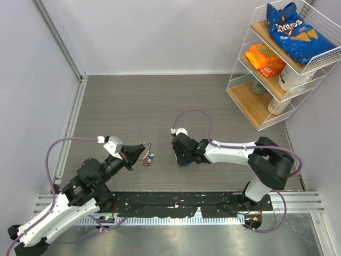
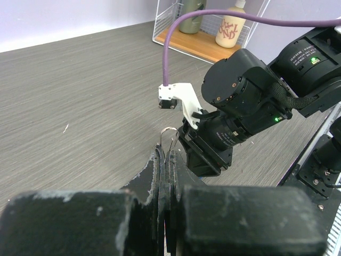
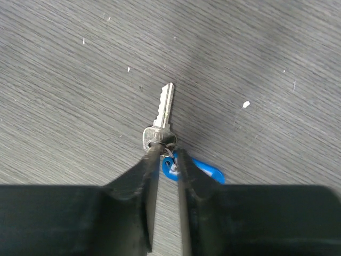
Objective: Put the keys on the keyring
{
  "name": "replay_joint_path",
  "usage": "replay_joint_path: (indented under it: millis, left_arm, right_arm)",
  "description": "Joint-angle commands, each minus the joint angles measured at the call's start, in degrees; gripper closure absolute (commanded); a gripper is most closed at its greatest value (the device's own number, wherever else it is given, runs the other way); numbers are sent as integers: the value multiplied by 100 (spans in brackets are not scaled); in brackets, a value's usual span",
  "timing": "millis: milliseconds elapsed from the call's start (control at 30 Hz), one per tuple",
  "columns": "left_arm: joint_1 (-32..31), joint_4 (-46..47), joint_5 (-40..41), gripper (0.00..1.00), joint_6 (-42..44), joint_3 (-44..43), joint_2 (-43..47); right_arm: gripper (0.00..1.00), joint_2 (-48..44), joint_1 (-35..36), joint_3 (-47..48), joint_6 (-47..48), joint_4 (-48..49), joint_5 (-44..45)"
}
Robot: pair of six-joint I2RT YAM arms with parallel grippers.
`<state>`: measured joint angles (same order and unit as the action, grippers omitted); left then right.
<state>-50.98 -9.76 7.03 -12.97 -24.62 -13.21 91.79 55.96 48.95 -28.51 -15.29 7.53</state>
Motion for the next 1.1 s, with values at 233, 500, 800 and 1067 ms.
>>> replay_joint_path:
  millis: [233, 500, 800, 1067]
  left_arm:
    - [0, 290, -26, 100, 76, -218, -15]
    - [0, 378, -219, 100, -21, -245, -76]
    - [0, 589, -605, 100, -162, -324, -217]
    - [0, 835, -975, 100, -276, -350, -366]
  right_arm:
    - [94, -502, -16, -140, 65, 228, 99]
    - [94, -1793, 72, -263, 425, 183, 21]
    - [94, -3455, 90, -474, 1119, 597, -1323]
    - [94, -3748, 90, -325, 1506, 361, -1615]
